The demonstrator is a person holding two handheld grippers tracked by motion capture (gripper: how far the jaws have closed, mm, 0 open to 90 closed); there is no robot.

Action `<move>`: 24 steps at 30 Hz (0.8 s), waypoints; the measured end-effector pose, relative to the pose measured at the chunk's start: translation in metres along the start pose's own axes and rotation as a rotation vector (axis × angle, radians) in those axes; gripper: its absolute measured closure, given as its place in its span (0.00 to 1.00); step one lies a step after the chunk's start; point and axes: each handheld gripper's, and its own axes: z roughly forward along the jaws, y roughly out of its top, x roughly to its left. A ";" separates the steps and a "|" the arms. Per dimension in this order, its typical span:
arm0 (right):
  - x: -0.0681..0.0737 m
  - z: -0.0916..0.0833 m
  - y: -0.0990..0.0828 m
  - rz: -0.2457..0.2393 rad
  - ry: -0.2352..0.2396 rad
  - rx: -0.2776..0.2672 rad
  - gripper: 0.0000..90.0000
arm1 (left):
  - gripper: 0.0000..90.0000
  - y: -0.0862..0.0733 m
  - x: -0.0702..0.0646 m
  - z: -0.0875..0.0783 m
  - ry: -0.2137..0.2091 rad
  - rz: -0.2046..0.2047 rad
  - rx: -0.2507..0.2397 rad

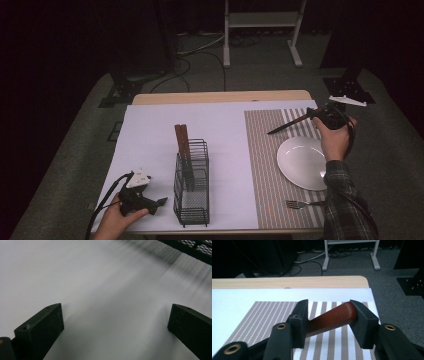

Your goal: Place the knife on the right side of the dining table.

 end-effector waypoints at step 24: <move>-0.019 0.020 -0.026 0.071 -0.010 0.112 0.33 | 0.00 0.000 0.000 0.000 0.001 0.000 -0.001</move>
